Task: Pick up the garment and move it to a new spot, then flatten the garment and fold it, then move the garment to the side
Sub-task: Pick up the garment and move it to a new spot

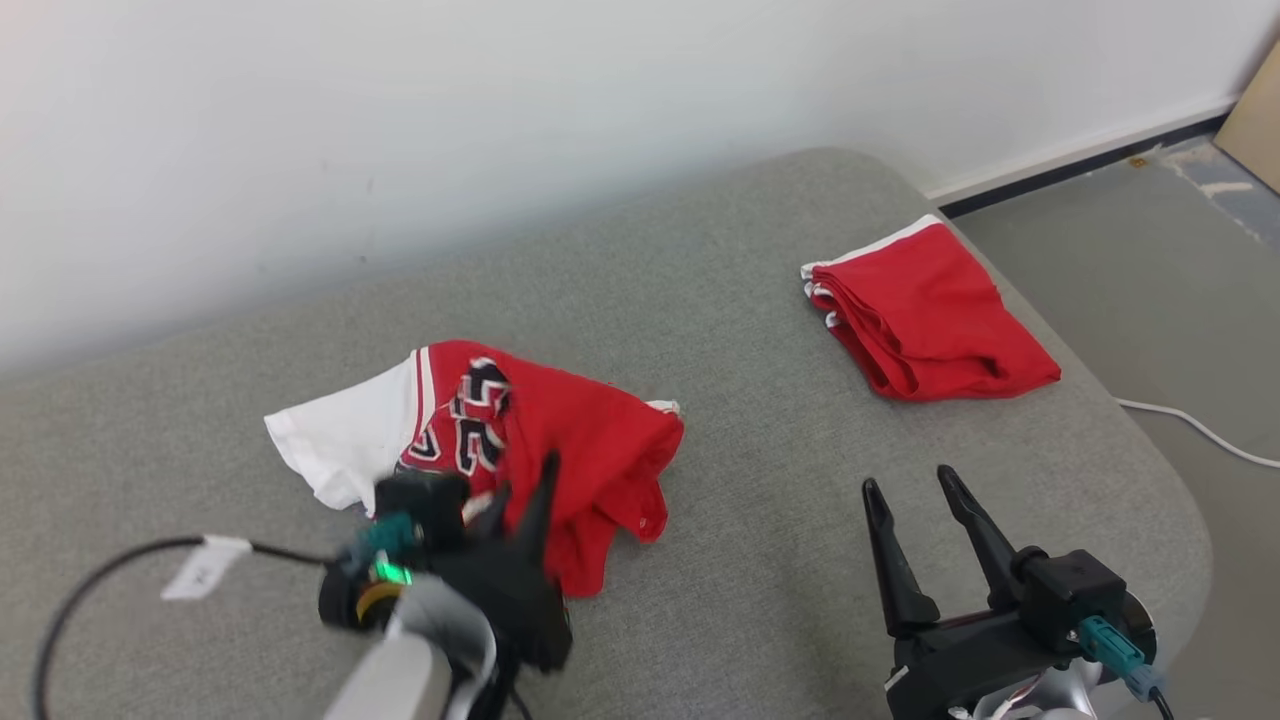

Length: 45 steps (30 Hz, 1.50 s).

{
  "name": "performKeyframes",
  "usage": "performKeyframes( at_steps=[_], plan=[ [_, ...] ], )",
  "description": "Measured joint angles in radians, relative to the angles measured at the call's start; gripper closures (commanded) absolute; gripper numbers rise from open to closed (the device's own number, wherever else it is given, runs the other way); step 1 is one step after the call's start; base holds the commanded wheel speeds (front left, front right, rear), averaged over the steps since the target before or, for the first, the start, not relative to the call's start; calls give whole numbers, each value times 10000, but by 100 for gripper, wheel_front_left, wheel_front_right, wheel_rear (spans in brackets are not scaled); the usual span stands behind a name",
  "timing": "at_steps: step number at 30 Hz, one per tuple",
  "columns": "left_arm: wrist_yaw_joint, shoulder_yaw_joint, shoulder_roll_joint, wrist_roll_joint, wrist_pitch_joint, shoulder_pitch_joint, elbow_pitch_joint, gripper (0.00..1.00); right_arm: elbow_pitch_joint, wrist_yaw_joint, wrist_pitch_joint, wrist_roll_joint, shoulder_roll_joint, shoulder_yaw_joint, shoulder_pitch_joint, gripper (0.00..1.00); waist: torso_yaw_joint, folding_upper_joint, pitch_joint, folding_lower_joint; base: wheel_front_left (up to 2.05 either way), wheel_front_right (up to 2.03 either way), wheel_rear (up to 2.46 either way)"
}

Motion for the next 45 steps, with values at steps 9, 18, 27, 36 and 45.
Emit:
performKeyframes(
  at_steps=[9,18,27,36,45],
  plan=[
    [-337,-75,-337,-880,-1432,906,1179,0,50,0,-48,46,8,-88,-62,0,533,1,36,1,0,0,0],
    [119,1170,337,-33,-2727,2358,-1076,0,113,0,-219,151,15,-533,337,0,1634,1,-177,1,0,0,0],
    [-25,3513,209,1407,-2736,4435,-2924,0,376,0,-387,144,13,-451,402,0,2817,0,-422,0,0,0,0],
    [-430,4360,10,2366,-2734,5604,-3127,0,656,0,-81,184,17,-48,522,0,3439,0,-703,0,0,0,0],
    [-619,4458,-274,2614,-2736,5811,-3218,0,750,0,54,217,17,-123,676,0,3504,0,-656,0,0,0,0]
  ],
)
